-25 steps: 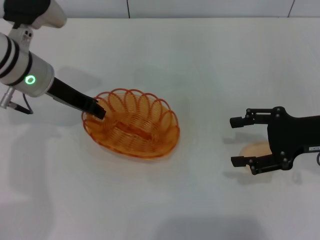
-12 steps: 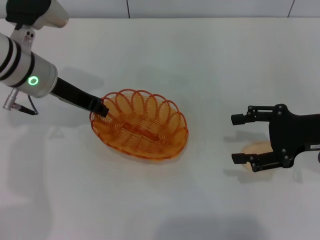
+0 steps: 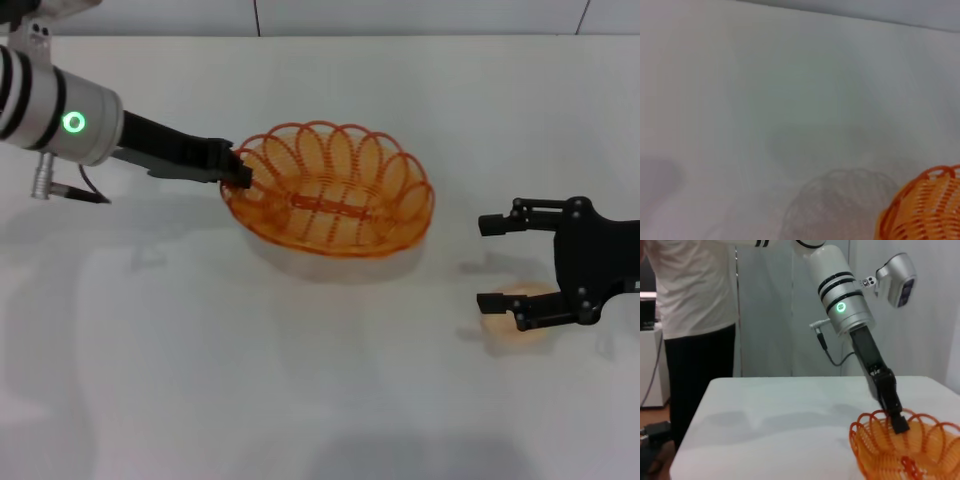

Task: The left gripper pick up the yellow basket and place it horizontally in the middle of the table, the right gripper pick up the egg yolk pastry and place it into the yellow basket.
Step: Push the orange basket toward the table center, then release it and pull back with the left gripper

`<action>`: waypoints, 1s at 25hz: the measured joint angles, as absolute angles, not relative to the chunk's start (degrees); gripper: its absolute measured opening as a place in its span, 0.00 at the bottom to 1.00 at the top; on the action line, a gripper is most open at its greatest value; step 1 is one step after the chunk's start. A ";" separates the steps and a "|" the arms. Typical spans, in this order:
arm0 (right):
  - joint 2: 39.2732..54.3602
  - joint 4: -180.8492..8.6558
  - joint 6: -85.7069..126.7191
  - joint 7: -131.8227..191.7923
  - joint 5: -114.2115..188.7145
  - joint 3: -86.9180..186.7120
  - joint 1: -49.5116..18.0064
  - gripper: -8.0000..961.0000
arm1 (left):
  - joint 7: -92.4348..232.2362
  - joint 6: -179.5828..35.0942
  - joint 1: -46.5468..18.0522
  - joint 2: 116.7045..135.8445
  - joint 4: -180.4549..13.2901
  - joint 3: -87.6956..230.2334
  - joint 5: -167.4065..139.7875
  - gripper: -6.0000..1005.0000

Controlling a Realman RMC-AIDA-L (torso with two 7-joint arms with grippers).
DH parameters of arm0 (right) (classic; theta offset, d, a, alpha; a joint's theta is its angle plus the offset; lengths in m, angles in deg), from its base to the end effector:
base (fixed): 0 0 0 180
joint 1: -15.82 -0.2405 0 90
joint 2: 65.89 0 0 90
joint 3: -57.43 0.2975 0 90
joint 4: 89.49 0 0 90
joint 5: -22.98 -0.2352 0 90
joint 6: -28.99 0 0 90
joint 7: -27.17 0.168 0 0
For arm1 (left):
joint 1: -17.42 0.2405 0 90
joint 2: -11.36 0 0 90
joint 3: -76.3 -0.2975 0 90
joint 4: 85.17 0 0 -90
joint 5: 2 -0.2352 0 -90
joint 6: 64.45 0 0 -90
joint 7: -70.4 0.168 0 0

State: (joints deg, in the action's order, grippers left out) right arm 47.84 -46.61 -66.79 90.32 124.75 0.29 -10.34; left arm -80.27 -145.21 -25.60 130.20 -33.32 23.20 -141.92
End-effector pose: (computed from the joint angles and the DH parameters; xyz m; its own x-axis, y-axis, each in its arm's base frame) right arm 0.2846 0.3543 -0.0174 0.8982 0.0389 -0.4379 -0.0403 -0.9846 -0.1701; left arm -0.2416 0.4530 -0.0368 0.3823 0.9027 0.1976 0.9165 -0.3431 -0.2057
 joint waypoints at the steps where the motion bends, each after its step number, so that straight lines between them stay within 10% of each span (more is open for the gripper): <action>1: 47.88 -45.91 -66.73 89.93 124.75 0.45 -9.92 0.83 | -81.93 -145.25 -25.91 130.32 -33.79 22.94 -141.93 0.09; 25: 46.60 -44.93 -67.37 86.01 125.36 2.49 -8.22 0.83 | -101.42 -140.71 -31.86 130.53 -43.14 14.84 -140.51 0.15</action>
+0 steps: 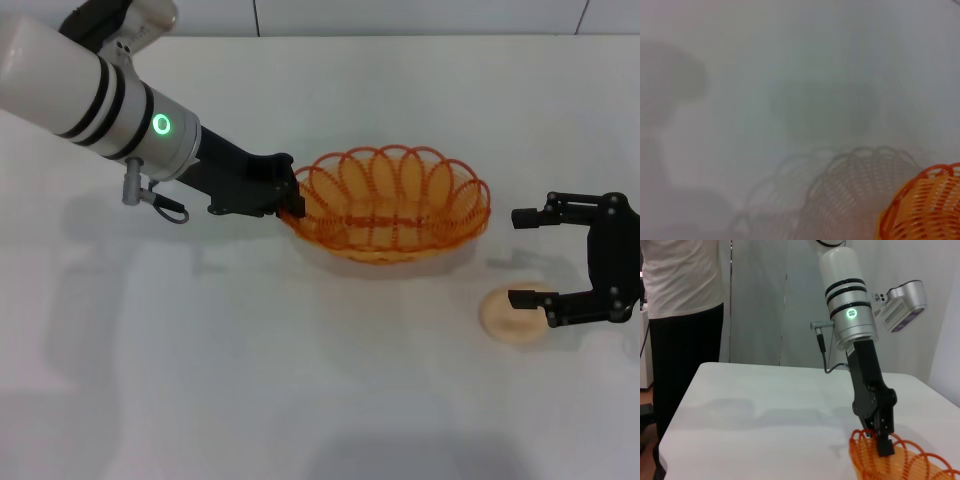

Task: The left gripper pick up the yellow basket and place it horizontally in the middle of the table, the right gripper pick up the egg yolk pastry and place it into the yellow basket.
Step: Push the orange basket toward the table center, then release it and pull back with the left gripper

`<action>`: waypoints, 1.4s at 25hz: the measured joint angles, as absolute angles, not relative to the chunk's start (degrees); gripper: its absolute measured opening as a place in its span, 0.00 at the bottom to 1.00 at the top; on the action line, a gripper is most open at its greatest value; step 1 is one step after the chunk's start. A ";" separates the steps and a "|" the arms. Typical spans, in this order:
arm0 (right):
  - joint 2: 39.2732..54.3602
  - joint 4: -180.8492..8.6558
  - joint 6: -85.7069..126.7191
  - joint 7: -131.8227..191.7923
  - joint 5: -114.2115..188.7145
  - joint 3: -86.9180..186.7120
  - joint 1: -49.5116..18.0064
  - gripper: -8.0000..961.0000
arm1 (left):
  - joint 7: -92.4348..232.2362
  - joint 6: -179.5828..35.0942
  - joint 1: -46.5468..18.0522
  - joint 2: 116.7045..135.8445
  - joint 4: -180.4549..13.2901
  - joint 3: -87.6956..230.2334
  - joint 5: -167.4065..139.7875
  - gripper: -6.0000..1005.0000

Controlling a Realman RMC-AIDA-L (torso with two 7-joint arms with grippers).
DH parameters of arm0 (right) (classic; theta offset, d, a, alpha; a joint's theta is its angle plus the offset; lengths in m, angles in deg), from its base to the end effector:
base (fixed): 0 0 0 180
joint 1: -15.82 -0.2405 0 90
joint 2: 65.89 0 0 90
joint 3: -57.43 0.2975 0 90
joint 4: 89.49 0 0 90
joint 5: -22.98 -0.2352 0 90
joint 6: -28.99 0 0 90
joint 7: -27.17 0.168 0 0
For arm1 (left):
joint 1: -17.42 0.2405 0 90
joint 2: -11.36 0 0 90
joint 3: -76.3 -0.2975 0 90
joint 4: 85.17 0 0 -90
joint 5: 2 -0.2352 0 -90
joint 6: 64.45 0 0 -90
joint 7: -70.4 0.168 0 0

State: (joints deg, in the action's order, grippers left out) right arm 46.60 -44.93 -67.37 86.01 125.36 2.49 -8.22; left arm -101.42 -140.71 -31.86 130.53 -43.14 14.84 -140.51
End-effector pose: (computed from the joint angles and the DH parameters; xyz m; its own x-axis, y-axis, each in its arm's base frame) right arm 0.3009 0.3501 0.0018 0.9099 0.1075 -0.4006 0.0068 -0.9696 -0.2446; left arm -0.2151 0.4549 -0.0880 0.0988 0.9866 0.1302 0.9820 -0.0754 -0.1734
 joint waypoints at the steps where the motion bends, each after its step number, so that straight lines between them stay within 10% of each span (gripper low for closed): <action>1: 46.60 -44.91 -67.45 86.07 125.37 2.49 -8.18 0.83 | -101.41 -140.73 -31.85 130.54 -43.32 14.83 -140.52 0.15; 16: 46.78 -44.91 -67.97 85.99 125.38 2.49 -7.07 0.83 | -99.32 -141.71 -31.35 130.53 -44.56 14.78 -140.15 0.20; 27: 46.88 -44.94 -68.02 86.79 125.21 2.92 -6.53 0.83 | -95.72 -145.77 -29.64 129.74 -38.16 14.77 -142.55 0.65; 35: 46.80 -44.94 -68.13 90.27 125.36 5.46 -6.21 0.83 | -83.84 -149.70 -23.24 127.78 -29.74 17.08 -137.13 0.78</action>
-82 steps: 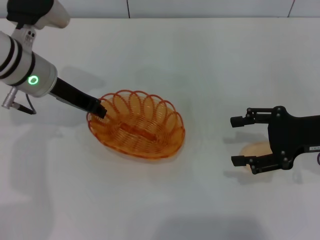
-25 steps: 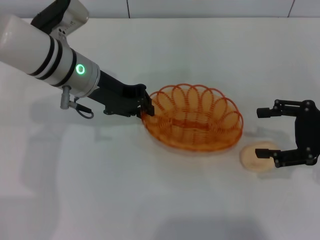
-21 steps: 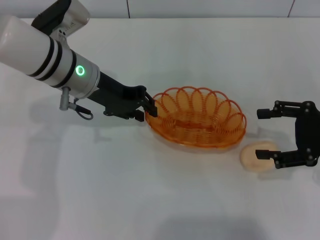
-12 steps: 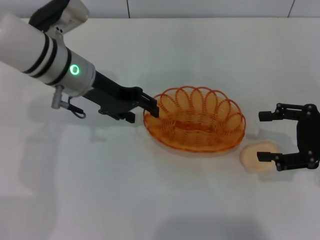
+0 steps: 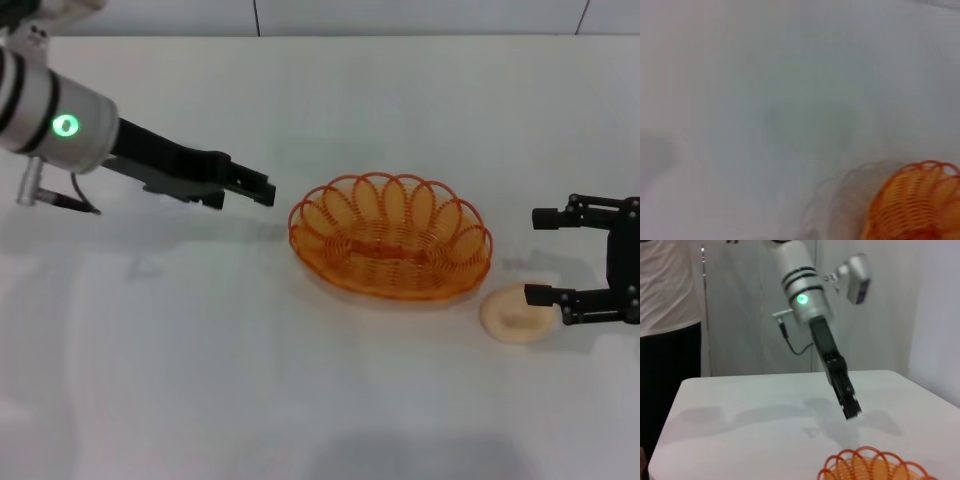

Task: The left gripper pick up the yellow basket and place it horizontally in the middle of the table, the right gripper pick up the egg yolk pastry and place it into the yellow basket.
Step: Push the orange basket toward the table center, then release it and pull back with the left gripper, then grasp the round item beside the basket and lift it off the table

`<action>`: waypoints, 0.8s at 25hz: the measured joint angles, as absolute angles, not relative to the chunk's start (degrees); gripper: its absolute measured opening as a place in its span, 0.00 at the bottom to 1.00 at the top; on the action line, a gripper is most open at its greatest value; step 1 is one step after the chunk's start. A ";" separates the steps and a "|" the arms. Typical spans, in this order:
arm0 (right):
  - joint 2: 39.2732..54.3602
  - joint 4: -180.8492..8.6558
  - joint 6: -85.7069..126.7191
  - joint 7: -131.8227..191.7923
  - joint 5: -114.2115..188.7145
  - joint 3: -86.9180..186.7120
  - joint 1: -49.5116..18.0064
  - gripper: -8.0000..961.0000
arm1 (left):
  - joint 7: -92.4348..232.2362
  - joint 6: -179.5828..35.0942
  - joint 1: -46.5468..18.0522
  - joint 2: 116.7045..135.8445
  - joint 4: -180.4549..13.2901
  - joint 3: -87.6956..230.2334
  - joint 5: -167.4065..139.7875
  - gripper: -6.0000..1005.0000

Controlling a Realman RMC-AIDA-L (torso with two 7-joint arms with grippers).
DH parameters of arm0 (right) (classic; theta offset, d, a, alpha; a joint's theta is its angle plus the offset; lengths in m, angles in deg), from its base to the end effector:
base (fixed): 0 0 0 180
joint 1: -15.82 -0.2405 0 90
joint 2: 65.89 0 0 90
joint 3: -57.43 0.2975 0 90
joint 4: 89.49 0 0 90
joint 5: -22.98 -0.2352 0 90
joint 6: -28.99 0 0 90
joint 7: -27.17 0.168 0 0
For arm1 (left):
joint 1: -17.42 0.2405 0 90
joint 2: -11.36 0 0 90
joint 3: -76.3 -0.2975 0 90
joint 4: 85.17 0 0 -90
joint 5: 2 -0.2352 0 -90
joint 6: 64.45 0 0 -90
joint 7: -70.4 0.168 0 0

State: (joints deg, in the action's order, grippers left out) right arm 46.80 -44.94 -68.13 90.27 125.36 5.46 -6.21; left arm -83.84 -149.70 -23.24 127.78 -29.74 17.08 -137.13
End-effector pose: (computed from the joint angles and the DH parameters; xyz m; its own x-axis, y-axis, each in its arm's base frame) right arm 0.3137 0.3413 0.0098 0.8970 0.0052 -0.4419 -0.1143 -0.9632 -0.2432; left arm -0.2375 0.4398 -0.0260 0.3793 0.9145 0.1408 0.9178 -0.3526 -0.1827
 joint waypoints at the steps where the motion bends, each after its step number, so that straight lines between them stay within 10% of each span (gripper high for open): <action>1: 46.74 -44.94 -68.14 90.71 125.38 5.46 -6.13 0.83 | -81.44 -150.20 -22.44 127.71 -28.86 17.61 -135.82 0.79; 20: 46.40 -44.25 -67.55 94.52 127.87 6.35 -4.11 0.83 | -20.03 -161.74 -6.34 125.83 -26.93 23.57 -110.92 0.87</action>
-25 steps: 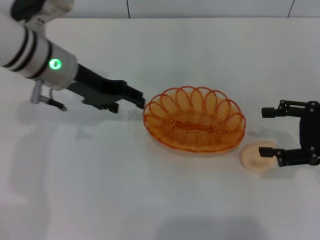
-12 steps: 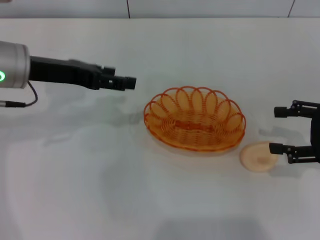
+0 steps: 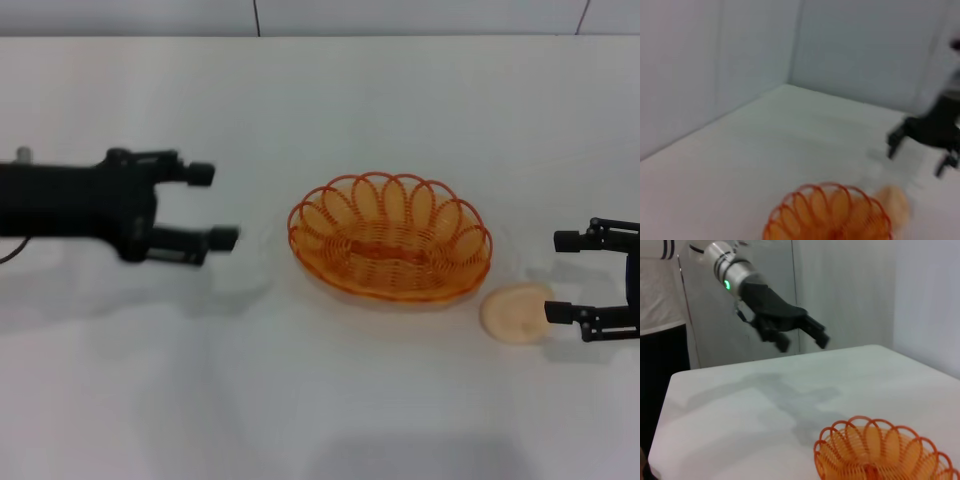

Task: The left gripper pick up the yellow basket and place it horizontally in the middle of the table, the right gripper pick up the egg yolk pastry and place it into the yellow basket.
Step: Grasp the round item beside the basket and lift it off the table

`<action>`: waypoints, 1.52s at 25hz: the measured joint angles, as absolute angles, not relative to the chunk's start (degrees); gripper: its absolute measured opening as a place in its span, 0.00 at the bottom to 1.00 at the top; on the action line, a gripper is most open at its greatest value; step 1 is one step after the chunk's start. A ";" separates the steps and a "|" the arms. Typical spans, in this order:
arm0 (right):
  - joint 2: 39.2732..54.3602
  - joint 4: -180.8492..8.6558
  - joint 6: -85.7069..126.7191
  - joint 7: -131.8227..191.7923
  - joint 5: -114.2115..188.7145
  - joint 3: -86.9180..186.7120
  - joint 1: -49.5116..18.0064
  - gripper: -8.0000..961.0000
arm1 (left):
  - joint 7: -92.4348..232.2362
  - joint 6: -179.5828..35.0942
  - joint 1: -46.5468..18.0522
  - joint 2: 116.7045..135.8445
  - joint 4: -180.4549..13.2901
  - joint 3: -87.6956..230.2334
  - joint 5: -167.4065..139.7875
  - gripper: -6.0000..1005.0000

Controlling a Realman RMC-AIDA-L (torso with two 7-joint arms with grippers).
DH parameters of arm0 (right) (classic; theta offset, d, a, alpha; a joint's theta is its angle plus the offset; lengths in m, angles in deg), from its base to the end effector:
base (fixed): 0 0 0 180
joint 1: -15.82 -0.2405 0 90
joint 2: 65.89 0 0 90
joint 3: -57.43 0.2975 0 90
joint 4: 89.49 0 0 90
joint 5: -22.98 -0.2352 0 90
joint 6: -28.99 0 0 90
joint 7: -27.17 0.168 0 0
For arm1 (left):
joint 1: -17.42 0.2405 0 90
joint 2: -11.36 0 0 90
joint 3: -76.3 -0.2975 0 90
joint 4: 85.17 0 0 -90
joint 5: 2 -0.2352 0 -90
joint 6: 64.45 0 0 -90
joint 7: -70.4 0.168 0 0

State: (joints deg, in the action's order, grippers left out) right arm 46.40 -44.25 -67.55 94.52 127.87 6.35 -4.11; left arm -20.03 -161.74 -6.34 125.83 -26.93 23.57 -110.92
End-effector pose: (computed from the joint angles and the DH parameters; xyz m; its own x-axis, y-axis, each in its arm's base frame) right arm 0.3332 0.3306 0.0139 0.9029 -0.1042 -0.4170 -0.2130 -0.9512 -0.2234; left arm -0.2799 0.3609 0.0220 0.8898 0.2617 0.3738 0.3304 -0.9345 -0.1324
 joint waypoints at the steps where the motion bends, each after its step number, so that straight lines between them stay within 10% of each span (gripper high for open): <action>1: 46.38 -44.24 -67.48 94.63 128.21 6.37 -4.17 0.83 | -16.60 -162.98 -5.10 125.19 -26.93 23.57 -110.94 0.87; 28: 48.21 -39.63 -60.19 108.37 144.69 2.78 -11.05 0.83 | -4.03 -160.75 -5.53 125.29 -37.40 29.30 -116.02 0.86; 38: 48.63 -39.13 -59.86 109.09 146.25 1.63 -11.35 0.44 | -4.09 -161.18 -5.78 125.85 -36.02 29.54 -116.10 0.86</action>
State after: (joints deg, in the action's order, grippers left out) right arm 48.63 -39.13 -59.86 109.09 146.25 1.63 -11.35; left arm -4.09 -161.18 -5.78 125.85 -36.02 29.54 -116.10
